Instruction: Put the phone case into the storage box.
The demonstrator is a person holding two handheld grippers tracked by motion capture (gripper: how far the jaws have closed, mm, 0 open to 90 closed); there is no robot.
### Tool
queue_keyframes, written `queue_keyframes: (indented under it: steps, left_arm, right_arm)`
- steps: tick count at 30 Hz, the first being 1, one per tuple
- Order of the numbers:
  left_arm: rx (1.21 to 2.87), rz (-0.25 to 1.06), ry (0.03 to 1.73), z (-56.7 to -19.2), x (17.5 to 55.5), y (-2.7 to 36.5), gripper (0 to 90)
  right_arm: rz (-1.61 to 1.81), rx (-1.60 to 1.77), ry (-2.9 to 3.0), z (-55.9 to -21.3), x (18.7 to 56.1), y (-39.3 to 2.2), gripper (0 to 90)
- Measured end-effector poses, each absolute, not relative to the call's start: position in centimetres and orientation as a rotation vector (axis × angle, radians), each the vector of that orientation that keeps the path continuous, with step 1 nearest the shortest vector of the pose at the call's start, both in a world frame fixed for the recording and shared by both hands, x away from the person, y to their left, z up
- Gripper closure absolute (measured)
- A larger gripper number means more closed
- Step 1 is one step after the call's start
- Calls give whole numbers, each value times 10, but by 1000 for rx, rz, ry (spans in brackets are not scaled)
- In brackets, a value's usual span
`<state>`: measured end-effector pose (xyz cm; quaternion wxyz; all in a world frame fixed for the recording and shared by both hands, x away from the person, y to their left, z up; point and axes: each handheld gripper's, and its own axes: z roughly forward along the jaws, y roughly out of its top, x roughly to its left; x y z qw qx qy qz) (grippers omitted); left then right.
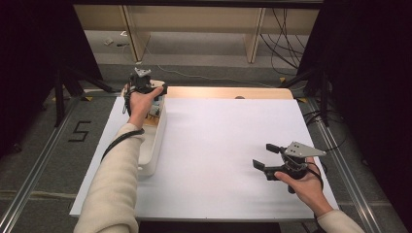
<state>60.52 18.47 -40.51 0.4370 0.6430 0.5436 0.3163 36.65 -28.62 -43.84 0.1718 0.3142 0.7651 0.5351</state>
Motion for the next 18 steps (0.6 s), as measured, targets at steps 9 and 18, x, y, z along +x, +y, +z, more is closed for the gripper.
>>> queue_keyframes:
  steps: [9, 18]
  left_arm:
    - [1596, 781, 1359, -407, 605, 186, 107]
    - [1599, 782, 1359, -407, 605, 185, 107]
  right_arm:
    - [1521, 891, 2171, -439, 367, -286, 168]
    - [1520, 891, 2172, -438, 367, -286, 168]
